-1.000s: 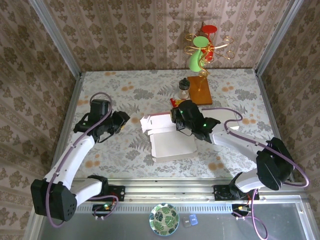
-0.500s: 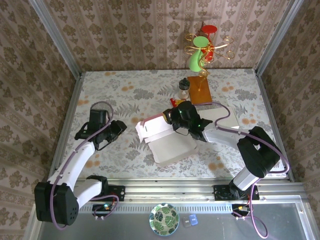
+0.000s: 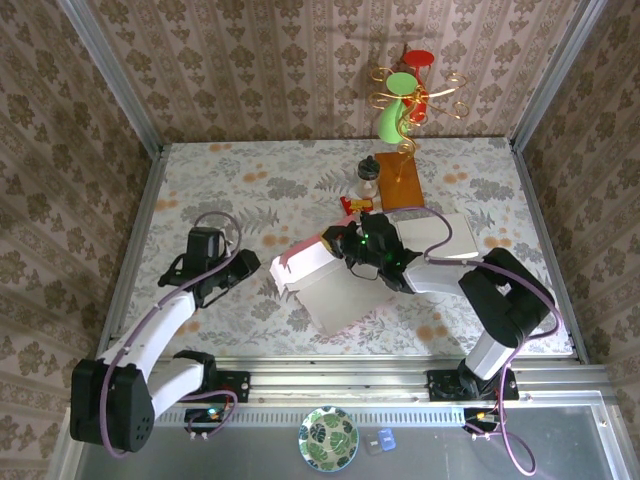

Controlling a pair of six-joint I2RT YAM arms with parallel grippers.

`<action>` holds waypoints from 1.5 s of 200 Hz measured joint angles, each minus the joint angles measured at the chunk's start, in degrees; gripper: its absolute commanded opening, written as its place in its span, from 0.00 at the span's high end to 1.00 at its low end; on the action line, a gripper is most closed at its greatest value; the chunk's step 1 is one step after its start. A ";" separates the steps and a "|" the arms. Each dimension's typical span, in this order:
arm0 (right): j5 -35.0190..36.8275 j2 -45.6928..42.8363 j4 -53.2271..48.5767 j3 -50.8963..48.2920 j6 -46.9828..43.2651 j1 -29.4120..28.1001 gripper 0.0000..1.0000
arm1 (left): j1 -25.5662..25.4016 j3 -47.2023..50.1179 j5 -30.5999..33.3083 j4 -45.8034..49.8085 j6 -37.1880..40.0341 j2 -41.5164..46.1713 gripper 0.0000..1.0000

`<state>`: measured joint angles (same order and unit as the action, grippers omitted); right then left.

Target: Fold the paper box

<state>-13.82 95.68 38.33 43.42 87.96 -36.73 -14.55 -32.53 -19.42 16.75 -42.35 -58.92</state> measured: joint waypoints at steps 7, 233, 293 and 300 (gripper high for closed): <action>-0.24 0.22 0.76 -0.26 -0.07 0.20 1.00 | -0.46 0.35 0.15 -0.37 0.42 0.00 0.73; -3.37 3.72 7.85 -0.79 -0.37 1.66 1.00 | -11.87 6.64 4.24 -10.16 13.07 -0.59 0.68; -3.37 3.72 7.98 -0.79 0.28 1.73 1.00 | -16.72 6.64 5.70 -11.28 15.65 -0.59 0.66; -3.37 3.72 8.02 -0.79 0.35 1.73 1.00 | -16.98 6.64 5.84 -11.28 15.76 -0.59 0.65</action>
<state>-17.19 99.39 46.35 42.63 88.31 -35.00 -31.53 -25.89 -13.58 5.48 -26.59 -59.51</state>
